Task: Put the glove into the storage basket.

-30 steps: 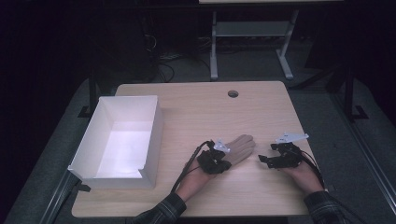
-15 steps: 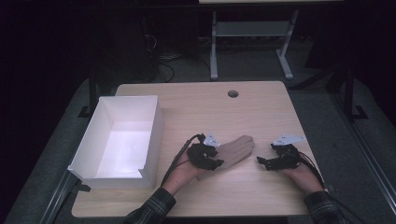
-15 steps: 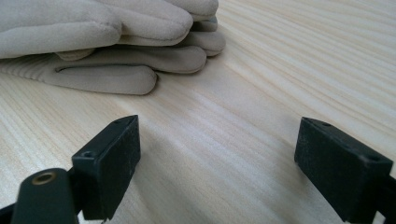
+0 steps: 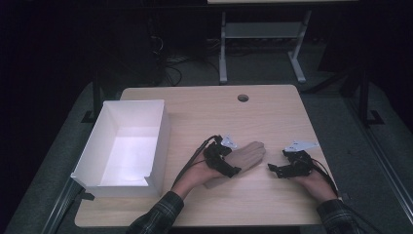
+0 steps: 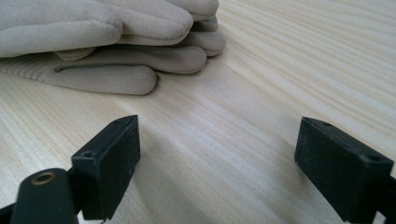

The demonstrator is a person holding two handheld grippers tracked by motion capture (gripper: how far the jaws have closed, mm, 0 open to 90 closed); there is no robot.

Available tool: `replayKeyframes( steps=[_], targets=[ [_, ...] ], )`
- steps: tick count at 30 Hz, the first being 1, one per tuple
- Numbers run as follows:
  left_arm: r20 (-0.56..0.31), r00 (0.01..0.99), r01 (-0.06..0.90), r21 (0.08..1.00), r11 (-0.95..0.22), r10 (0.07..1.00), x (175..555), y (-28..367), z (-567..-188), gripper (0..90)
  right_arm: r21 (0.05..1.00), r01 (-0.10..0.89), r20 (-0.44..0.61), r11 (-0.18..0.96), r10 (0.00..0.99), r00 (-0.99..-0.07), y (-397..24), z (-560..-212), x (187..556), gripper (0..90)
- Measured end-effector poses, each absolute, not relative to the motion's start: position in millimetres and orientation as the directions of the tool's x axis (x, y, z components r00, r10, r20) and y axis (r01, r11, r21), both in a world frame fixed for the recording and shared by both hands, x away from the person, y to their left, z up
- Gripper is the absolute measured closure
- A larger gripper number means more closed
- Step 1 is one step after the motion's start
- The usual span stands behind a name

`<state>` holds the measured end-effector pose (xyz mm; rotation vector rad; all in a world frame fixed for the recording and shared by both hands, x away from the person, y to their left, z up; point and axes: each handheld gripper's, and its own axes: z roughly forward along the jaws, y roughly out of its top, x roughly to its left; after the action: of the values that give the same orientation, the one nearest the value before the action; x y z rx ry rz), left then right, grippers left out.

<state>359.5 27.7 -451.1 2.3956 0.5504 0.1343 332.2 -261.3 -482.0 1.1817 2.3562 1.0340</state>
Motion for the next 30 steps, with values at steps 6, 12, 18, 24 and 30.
replayKeyframes(
  steps=[6,12,18,24,30],
  targets=[
    [-0.06,0.905,0.364,0.622,-0.693,0.422,360.9,24.9,-462.5,14.4,0.721,0.567,0.044,0.399,0.79,-0.612,-261.2,-482.0,332.1,13.9],
    [-0.048,0.912,0.345,0.628,-0.698,0.408,359.6,26.0,-464.8,15.4,0.722,0.565,0.043,0.4,0.789,-0.613,-261.2,-482.1,332.3,13.9],
    [-0.061,0.926,0.324,0.636,-0.7,0.373,357.4,27.8,-461.9,33.6,0.721,0.567,0.044,0.399,0.79,-0.612,-261.2,-482.0,332.2,13.9],
    [-0.117,0.932,0.335,0.634,-0.697,0.342,354.9,27.5,-459.7,59.9,0.722,0.565,0.042,0.399,0.79,-0.612,-261.1,-482.1,332.4,13.9],
    [-0.159,0.922,0.37,0.63,-0.683,0.353,356.5,29.8,-458.7,67.6,0.721,0.567,0.044,0.397,0.791,-0.61,-260.9,-482.1,332.4,13.9]
  ],
)
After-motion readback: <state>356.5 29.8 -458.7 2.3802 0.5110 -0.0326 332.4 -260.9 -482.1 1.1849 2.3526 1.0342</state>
